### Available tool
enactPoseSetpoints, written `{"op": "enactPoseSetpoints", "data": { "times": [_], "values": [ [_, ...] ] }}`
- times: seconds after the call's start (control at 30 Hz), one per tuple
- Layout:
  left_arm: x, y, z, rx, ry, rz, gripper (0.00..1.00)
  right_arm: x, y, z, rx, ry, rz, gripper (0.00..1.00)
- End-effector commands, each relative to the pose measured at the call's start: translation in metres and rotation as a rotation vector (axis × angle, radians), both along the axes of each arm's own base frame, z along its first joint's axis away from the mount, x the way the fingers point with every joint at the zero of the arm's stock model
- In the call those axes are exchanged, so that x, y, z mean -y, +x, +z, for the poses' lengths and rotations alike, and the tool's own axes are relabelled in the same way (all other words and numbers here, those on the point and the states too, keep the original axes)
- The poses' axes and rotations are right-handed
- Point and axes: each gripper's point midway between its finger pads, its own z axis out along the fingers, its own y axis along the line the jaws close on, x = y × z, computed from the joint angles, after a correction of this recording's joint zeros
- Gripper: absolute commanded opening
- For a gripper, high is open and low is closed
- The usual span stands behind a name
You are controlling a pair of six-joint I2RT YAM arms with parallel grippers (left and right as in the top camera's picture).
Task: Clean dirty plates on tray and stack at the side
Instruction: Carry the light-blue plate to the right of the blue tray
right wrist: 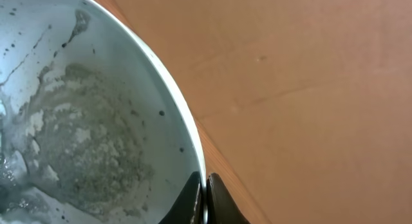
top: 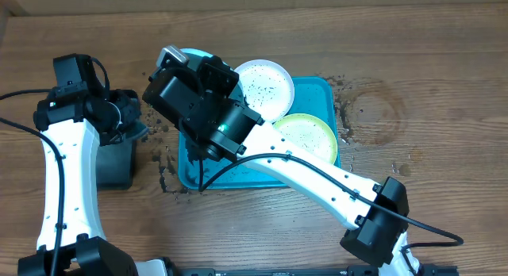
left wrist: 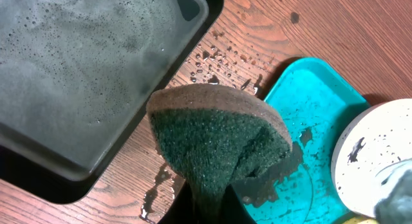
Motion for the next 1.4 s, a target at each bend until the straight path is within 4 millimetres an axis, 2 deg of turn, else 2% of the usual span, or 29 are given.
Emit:
{"op": "enactPoseSetpoints", "data": {
  "times": [0.0, 0.03, 0.1, 0.23, 0.27, 0.3, 0.37, 0.47, 0.57, 0.63, 0.8, 0.93, 1.0, 1.07, 1.1, 1.13, 1.23, 1.37],
  "values": [
    [-0.001, 0.002, 0.012, 0.040, 0.000, -0.011, 0.04, 0.024, 0.010, 0.037, 0.155, 0.019, -0.155, 0.04],
    [-0.001, 0.002, 0.012, 0.040, -0.001, -0.012, 0.04, 0.028, 0.010, 0.041, 0.179, 0.021, -0.180, 0.04],
    [0.000, 0.002, 0.012, 0.041, -0.005, -0.014, 0.04, 0.025, 0.009, 0.034, 0.146, 0.010, -0.154, 0.04],
    [0.000, 0.003, 0.013, 0.042, -0.007, -0.015, 0.04, 0.008, -0.008, -0.016, -0.112, -0.002, 0.020, 0.04],
    [0.000, 0.002, 0.013, 0.042, -0.007, -0.015, 0.04, 0.007, -0.011, -0.023, -0.146, -0.006, 0.038, 0.04],
    [0.000, 0.002, 0.012, 0.041, -0.007, -0.015, 0.04, 0.008, -0.011, -0.027, -0.158, -0.006, 0.036, 0.04],
    [0.000, 0.003, 0.013, 0.044, -0.007, -0.015, 0.04, 0.012, -0.007, -0.020, -0.113, 0.034, -0.017, 0.04],
    [0.001, 0.004, 0.013, 0.049, -0.008, -0.016, 0.04, 0.007, -0.002, -0.013, -0.077, 0.176, -0.068, 0.04],
    [0.001, 0.004, 0.013, 0.048, -0.008, -0.017, 0.04, -0.004, -0.010, -0.039, -0.250, 0.210, 0.027, 0.04],
    [0.001, 0.003, 0.013, 0.045, -0.008, -0.020, 0.04, 0.005, -0.009, -0.052, -0.338, 0.265, 0.000, 0.04],
    [0.001, 0.004, 0.013, 0.048, -0.008, -0.020, 0.04, 0.049, 0.013, -0.067, -0.444, 0.467, -0.212, 0.04],
    [0.001, 0.004, 0.013, 0.049, -0.008, -0.020, 0.04, 0.088, 0.028, -0.075, -0.668, 0.670, -0.272, 0.03],
    [0.002, 0.004, 0.013, 0.051, -0.013, -0.022, 0.04, 0.114, 0.037, -0.076, -0.781, 0.787, -0.291, 0.04],
    [0.002, 0.005, 0.013, 0.050, -0.013, -0.022, 0.04, 0.152, 0.047, -0.078, -0.863, 0.893, -0.346, 0.04],
    [0.002, 0.004, 0.013, 0.049, -0.013, -0.023, 0.04, 0.176, 0.051, -0.081, -0.895, 0.937, -0.395, 0.04],
    [0.002, 0.004, 0.013, 0.049, -0.013, -0.023, 0.05, 0.211, 0.053, -0.086, -0.926, 0.980, -0.476, 0.04],
    [0.002, 0.005, 0.013, 0.049, -0.014, -0.022, 0.04, 0.272, 0.050, -0.098, -0.960, 0.993, -0.605, 0.04],
    [0.002, 0.005, 0.013, 0.049, -0.014, -0.023, 0.04, 0.332, 0.042, -0.115, -0.962, 0.972, -0.727, 0.04]
  ]
}}
